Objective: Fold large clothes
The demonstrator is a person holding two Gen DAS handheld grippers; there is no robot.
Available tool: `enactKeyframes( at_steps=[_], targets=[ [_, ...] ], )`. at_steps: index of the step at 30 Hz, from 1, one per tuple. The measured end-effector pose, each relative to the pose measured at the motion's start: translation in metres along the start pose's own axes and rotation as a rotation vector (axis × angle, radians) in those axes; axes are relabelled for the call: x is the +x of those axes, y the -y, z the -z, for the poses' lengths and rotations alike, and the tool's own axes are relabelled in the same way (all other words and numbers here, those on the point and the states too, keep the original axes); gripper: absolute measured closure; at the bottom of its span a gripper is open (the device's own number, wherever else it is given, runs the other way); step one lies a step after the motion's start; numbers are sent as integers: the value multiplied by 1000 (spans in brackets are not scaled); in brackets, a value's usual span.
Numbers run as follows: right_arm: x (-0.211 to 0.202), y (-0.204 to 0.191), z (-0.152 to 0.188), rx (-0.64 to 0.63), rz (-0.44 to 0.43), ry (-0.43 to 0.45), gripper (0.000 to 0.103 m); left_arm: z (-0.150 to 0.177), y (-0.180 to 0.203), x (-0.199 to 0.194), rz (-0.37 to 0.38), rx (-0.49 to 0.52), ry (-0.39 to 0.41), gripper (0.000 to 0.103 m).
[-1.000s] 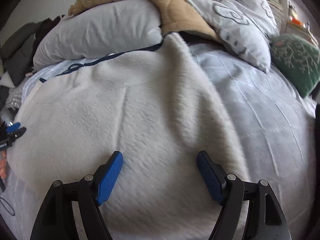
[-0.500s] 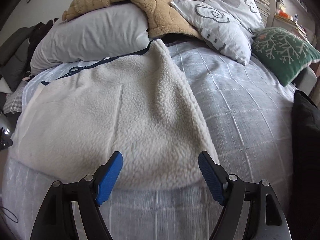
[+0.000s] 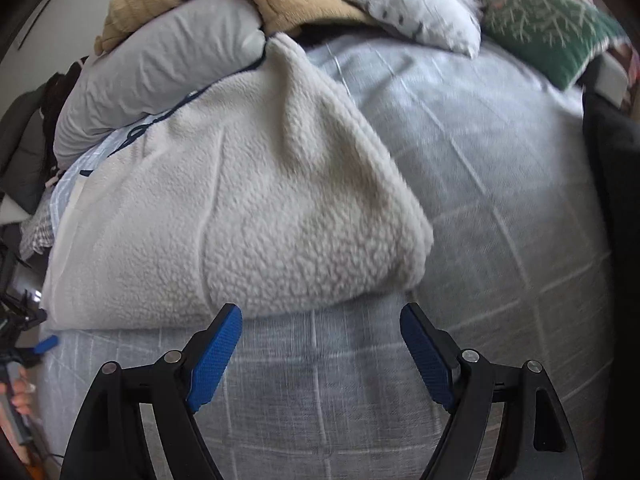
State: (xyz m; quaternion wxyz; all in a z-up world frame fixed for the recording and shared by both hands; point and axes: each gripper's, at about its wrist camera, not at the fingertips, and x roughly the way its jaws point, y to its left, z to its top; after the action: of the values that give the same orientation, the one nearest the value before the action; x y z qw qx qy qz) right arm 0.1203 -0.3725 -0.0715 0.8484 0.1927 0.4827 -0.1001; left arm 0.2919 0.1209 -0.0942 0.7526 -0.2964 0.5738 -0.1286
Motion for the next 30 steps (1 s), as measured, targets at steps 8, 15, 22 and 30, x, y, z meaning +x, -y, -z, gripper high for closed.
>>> enactKeyframes(
  at_steps=[8,15,22,30],
  targets=[
    [18,33,1,192,-145,-49,20,-12,-10,21,111,-166,96,18],
    [32,60,-14,444,-267,33,54,-18,-14,23,109,-252,215,58],
    [-10,41,-21,487,-227,114,80,-30,17,-24,61,-156,271,72],
    [-93,9,11,296,-274,83,73,-6,-2,-87,58,-51,219,66]
  ],
)
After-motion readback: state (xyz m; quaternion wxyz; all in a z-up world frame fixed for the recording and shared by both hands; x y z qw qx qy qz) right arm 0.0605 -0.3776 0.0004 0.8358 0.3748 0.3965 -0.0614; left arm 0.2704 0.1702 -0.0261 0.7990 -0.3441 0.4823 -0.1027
